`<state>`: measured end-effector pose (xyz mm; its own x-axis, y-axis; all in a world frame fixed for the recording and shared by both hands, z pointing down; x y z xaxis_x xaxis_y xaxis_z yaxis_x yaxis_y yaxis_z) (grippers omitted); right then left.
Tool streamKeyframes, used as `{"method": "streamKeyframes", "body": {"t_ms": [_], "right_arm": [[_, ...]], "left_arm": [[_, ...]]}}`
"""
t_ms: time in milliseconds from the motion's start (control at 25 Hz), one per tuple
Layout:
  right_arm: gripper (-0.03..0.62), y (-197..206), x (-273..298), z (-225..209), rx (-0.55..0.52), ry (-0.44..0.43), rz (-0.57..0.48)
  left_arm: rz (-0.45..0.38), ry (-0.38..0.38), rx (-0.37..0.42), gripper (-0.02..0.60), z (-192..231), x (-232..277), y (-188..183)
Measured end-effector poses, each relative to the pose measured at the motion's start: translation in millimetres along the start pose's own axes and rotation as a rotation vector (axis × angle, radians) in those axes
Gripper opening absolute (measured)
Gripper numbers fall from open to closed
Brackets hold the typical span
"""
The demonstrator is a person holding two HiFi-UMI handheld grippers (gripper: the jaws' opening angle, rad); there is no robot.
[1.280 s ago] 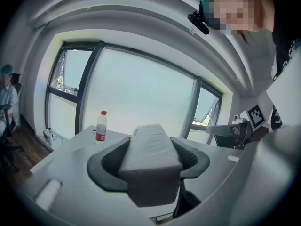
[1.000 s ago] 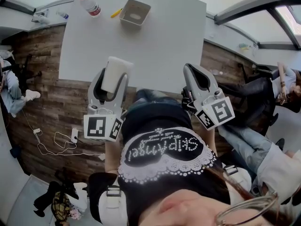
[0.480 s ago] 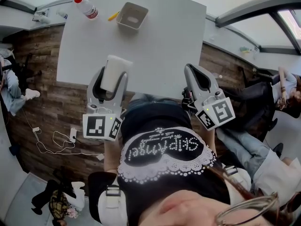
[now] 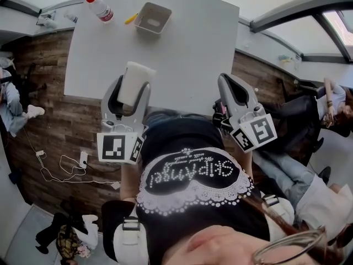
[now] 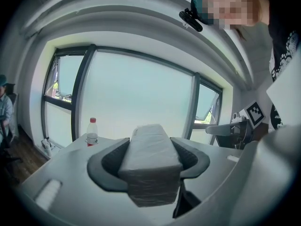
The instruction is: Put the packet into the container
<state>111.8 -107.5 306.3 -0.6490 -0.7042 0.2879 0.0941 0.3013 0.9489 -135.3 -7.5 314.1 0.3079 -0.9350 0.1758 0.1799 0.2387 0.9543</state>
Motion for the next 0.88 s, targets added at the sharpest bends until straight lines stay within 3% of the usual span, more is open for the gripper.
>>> {"method": "streamKeyframes", "body": {"t_ms": [520, 880], "right_arm": [[0.002, -24, -10, -22, 0.043, 0.157, -0.07], [0.002, -29, -14, -29, 0.062, 0.203, -0.085]], "left_arm": [[0.016, 0.056, 0.014, 0.275, 20, 10, -18], [0.019, 0.103, 0.004, 0.275, 24, 25, -21]]}}
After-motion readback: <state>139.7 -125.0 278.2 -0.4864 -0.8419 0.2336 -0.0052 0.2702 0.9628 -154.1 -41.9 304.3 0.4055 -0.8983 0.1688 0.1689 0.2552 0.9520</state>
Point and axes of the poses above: the fingertips, and each gripper's own axes: x forward along the fingers, z to its left, y out of its underside, the point moved 6 cm from there along -x, backward along the fingers, and after that the axes turned 13 degrees about y, right-handed, at the moved point
